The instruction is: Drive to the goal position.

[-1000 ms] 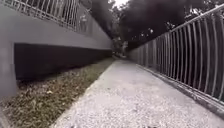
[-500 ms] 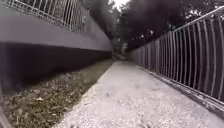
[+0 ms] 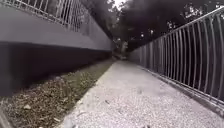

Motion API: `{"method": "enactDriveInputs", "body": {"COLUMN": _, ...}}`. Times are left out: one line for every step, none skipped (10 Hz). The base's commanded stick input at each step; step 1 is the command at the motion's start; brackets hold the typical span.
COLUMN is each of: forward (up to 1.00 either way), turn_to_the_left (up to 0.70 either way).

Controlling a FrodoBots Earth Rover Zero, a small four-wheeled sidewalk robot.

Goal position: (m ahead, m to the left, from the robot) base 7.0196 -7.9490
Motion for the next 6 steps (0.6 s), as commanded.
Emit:
{"method": "enactDriveInputs", "body": {"forward": 0.5, "turn_to_the_left": 0.0}}
{"method": "enactDriveInputs", "body": {"forward": 0.5, "turn_to_the_left": 0.0}}
{"method": "enactDriveInputs", "body": {"forward": 0.5, "turn_to_the_left": 0.0}}
{"method": "enactDriveInputs", "body": {"forward": 0.5, "turn_to_the_left": 0.0}}
{"method": "enactDriveInputs", "body": {"forward": 0.5, "turn_to_the_left": 0.0}}
{"method": "enactDriveInputs", "body": {"forward": 0.5, "turn_to_the_left": 0.0}}
